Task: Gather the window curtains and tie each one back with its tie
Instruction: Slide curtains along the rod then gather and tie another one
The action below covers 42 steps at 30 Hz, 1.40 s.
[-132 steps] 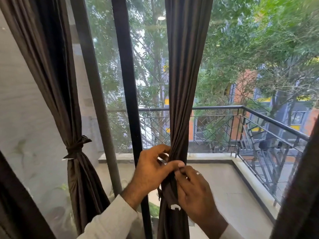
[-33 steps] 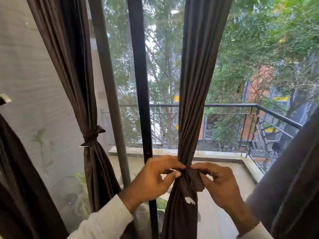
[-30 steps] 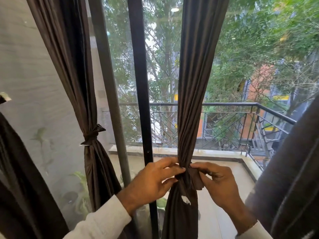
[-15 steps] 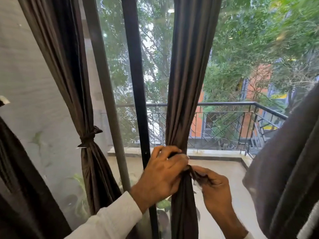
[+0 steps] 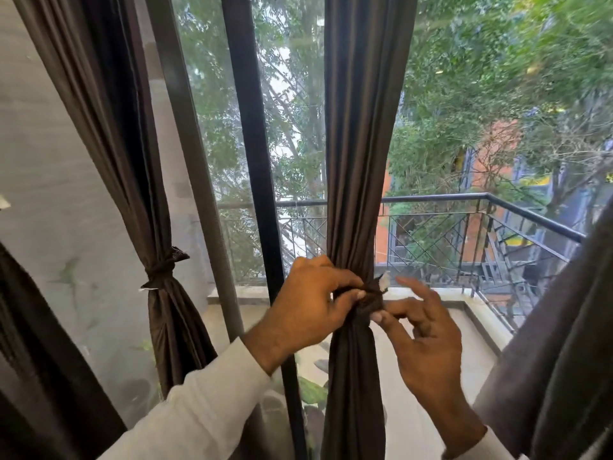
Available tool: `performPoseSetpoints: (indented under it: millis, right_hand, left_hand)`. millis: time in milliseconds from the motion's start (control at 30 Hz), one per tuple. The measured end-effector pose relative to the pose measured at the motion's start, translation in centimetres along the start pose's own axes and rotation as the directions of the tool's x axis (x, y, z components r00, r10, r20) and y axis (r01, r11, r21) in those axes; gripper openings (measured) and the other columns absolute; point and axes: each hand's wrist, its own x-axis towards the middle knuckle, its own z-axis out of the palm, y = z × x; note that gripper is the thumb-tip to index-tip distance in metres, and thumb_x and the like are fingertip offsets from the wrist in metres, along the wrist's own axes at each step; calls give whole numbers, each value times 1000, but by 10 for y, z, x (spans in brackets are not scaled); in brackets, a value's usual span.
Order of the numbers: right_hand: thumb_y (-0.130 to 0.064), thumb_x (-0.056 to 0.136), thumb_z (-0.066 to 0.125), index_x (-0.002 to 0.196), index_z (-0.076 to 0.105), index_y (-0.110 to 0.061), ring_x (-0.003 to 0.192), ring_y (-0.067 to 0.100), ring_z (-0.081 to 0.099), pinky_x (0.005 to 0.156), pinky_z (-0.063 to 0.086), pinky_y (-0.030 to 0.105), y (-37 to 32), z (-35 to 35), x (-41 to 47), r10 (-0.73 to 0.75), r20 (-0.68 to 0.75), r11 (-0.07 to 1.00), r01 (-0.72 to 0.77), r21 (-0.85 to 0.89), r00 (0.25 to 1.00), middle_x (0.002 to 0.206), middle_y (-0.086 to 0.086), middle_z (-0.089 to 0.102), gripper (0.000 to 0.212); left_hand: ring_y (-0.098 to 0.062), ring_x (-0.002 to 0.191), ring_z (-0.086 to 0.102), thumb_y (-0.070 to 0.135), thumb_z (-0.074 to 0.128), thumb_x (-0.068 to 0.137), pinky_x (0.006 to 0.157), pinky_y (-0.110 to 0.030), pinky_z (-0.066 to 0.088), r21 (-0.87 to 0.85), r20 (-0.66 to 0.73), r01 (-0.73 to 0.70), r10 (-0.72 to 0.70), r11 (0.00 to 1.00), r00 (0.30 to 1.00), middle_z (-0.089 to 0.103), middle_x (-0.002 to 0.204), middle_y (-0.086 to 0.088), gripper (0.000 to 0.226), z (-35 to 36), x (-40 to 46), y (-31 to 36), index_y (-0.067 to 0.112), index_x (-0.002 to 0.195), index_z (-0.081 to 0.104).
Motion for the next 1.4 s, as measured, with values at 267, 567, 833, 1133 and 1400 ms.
performPoseSetpoints:
  millis: [267, 567, 833, 1133, 1400]
  right_hand:
    - [-18, 92, 82, 92, 80, -31, 74, 13, 70, 69, 54, 23, -4, 3, 24, 77, 113, 991, -64, -114, 991, 81, -5, 76, 13]
    - [-19, 91, 80, 93, 78, -22, 104, 7, 72, 75, 59, 25, -5, 8, 16, -31, 129, 987, 51, -155, 991, 120, -17, 74, 4]
    - [-14, 92, 83, 78, 72, -16, 60, 7, 66, 60, 48, 13, -12, 14, 22, 126, 16, 987, -124, -98, 992, 69, -4, 73, 17]
    - [-3, 91, 80, 95, 80, -17, 79, 13, 75, 77, 59, 20, -11, -6, 29, 89, 211, 996, -84, -32, 973, 85, -4, 78, 15]
    - [-9, 89, 75, 90, 64, -22, 76, 36, 64, 73, 56, 48, -7, -8, 44, 89, 295, 990, -116, 79, 951, 81, 8, 70, 17]
  left_hand:
    - [-4, 100, 45, 23, 77, 96, 87, -36, 36, -115, 182, -107, 127, 988, 975, 52, 94, 21, 13, -5, -2, -25, 26, 104, 67]
    - [-19, 103, 52, 15, 77, 95, 93, -53, 49, -197, 122, -81, 106, 977, 987, 60, 98, 14, 13, 6, -15, -27, 20, 104, 69]
    - [-16, 113, 65, 3, 74, 85, 103, -35, 53, -108, -86, -112, 103, 988, 991, 67, 123, 4, 62, 9, -24, -10, 22, 142, 58]
    - [-31, 100, 61, 19, 66, 96, 83, -44, 47, 268, -37, -305, 326, 914, 945, 65, 116, -11, 24, 6, -23, -15, 8, 115, 75]
    - [-25, 114, 47, 32, 86, 88, 107, -49, 39, -321, 402, 2, 135, 947, 906, 47, 113, 4, 20, -8, -5, -21, 24, 87, 68]
